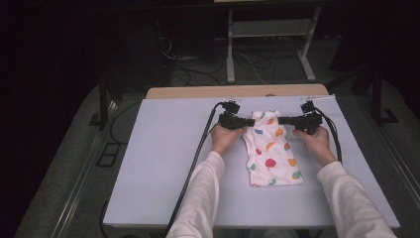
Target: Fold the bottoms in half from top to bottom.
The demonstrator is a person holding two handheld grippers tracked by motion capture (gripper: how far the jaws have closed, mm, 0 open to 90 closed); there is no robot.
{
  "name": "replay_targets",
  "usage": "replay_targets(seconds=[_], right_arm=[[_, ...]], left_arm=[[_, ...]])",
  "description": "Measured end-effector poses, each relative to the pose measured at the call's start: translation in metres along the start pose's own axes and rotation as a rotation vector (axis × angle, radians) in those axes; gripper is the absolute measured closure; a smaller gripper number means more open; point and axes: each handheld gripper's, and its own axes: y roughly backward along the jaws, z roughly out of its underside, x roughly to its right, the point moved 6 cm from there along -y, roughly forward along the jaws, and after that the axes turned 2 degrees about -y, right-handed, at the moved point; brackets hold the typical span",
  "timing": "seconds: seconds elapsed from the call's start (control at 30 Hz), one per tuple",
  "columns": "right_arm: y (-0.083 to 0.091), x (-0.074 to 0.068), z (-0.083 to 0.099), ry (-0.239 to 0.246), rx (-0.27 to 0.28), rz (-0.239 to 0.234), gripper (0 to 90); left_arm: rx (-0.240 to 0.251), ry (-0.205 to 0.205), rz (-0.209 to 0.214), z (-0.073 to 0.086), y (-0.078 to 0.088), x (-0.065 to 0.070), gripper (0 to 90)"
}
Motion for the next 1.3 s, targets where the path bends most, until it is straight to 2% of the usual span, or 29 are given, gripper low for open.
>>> replay_targets(seconds=[0.57,1.07,1.3], right_arm=[[0.012,-0.013,0.004,0.054,0.014,-0.013,86.8],[0.025,-0.024,0.015,0.08,0.031,-0.029,86.8],[0.031,-0.027,0.026,0.099,0.025,-0.026,86.8]], left_arm=[[0.034,-0.022,0.035,0.01,0.014,0.01,87.1],[0.055,-0.063,0.058,0.018,0.023,0.024,87.1],[0.052,-0.077,0.076,0.027,0.024,0.033,87.0]])
